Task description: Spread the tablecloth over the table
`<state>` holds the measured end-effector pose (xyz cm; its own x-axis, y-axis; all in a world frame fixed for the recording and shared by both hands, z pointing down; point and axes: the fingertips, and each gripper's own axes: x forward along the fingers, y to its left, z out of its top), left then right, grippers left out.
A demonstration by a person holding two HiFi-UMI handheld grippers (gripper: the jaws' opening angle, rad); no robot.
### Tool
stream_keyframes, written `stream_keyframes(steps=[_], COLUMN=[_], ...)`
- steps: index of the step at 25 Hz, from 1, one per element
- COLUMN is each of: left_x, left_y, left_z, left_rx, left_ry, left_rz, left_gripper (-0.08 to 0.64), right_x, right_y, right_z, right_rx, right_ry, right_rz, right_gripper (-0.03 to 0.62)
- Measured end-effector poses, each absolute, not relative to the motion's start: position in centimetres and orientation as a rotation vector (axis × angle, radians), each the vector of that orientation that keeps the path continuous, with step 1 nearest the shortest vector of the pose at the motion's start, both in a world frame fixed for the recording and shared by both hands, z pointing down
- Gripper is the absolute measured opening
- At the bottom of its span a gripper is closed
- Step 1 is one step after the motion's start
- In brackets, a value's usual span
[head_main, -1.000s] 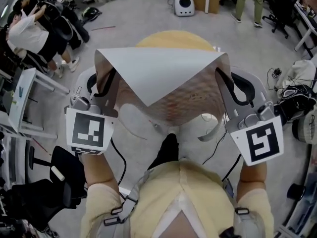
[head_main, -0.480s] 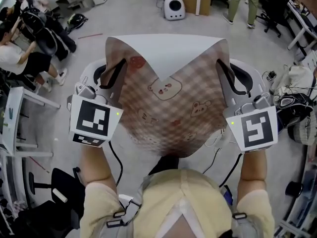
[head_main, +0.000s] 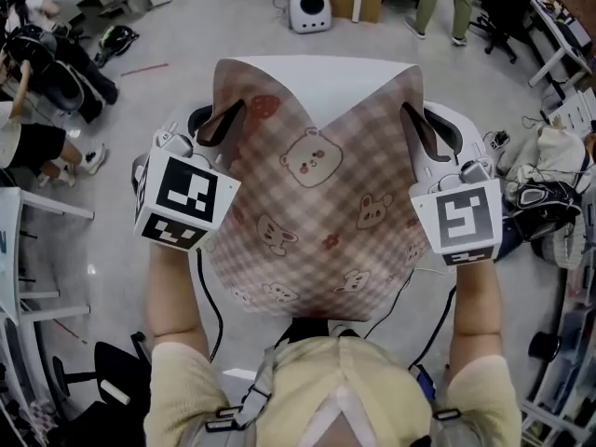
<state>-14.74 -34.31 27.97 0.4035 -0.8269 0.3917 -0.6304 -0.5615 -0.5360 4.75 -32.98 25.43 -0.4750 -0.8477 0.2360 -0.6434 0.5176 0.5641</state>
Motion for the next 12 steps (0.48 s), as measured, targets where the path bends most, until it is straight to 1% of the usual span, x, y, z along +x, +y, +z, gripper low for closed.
stream_keyframes(steps=[6,12], left_x=[-14.8,-13.6], left_y=[-35.2,-38.2], left_z=[28.9,32.3], left_rx=[-2.39,-2.433], left_ry=[1.262,1.231], left_rz=[-0.985,-1.046], left_gripper=[0.011,0.011], right_x=[5.0,6.3], right_y=[-34.1,-37.3], right_z=[26.1,29.6], right_rx=[1.218,1.203], right_ry=[-2.257,-2.237], right_rz=[-0.465,-0.378], right_gripper=[0.015,0.015])
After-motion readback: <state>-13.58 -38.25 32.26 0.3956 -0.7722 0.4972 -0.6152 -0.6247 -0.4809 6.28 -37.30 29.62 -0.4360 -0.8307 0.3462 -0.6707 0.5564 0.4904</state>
